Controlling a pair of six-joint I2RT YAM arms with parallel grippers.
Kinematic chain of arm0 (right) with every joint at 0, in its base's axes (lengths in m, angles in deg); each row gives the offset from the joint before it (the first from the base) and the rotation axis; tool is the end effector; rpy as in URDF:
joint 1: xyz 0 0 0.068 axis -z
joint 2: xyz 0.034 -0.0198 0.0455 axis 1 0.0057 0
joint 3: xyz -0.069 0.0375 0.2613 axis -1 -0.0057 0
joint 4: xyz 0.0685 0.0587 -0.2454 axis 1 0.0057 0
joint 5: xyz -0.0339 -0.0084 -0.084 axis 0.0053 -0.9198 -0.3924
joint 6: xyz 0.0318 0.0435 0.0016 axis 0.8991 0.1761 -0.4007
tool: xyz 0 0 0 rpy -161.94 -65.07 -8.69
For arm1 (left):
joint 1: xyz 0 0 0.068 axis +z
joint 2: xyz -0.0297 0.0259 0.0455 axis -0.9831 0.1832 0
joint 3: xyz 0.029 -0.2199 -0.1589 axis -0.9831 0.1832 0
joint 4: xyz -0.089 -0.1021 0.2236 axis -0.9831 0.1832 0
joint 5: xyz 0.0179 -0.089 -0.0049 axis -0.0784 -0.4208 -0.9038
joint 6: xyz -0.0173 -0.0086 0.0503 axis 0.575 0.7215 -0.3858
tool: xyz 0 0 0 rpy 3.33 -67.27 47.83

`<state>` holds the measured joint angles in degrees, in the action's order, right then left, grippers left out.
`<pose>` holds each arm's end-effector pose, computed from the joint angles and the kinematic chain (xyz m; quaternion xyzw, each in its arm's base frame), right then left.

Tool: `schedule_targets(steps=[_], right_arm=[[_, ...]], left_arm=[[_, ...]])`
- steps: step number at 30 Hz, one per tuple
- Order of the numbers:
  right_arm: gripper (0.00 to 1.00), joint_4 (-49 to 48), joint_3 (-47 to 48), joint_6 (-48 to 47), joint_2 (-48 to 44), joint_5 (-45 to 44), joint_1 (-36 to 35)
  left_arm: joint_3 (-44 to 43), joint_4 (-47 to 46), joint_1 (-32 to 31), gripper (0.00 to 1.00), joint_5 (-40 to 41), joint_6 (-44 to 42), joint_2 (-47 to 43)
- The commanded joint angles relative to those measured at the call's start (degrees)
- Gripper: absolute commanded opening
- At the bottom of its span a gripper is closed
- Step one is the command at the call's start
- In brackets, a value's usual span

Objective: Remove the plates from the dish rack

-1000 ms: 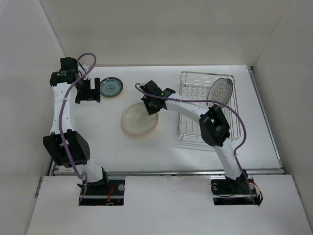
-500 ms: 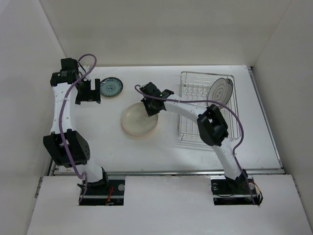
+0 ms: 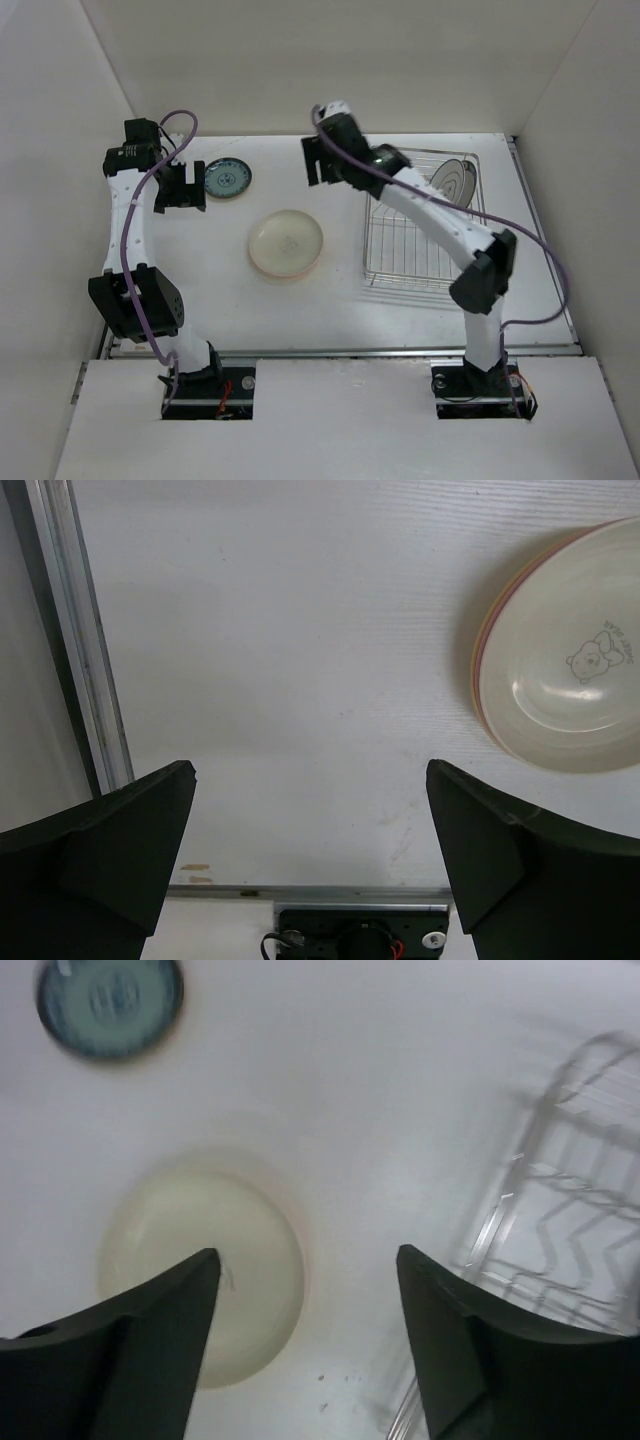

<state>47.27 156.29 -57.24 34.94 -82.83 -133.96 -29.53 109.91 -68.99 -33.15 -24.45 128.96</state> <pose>0.3389 0.3146 0.3594 -0.1531 0.8802 0.0851 0.4410 0.3272 0.0557 0.3667 0.0282 0.9506 -0.0035 0.3090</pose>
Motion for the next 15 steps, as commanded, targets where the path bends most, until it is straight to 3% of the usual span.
schedule_targets(steps=[1, 4, 8, 15], right_arm=[[0.80, 2.71, 2.51, 2.68, -11.38, -13.04, 7.78], [0.84, 6.76, -1.01, 5.40, -15.07, -16.33, 17.78], [0.84, 9.75, -6.55, 7.96, -15.78, -10.28, 28.79], [0.83, 6.86, -13.67, 8.49, -15.78, -5.44, 33.64]], left_arm=[[0.09, 0.89, -0.18, 1.00, -0.07, -0.49, -1.52], [0.09, 0.37, -0.18, 1.00, -0.07, -0.49, -2.05], [0.62, 0.37, -0.18, 1.00, -0.60, -0.49, -2.05], [0.62, 0.37, -0.18, 1.00, -0.60, -0.49, -2.05]])
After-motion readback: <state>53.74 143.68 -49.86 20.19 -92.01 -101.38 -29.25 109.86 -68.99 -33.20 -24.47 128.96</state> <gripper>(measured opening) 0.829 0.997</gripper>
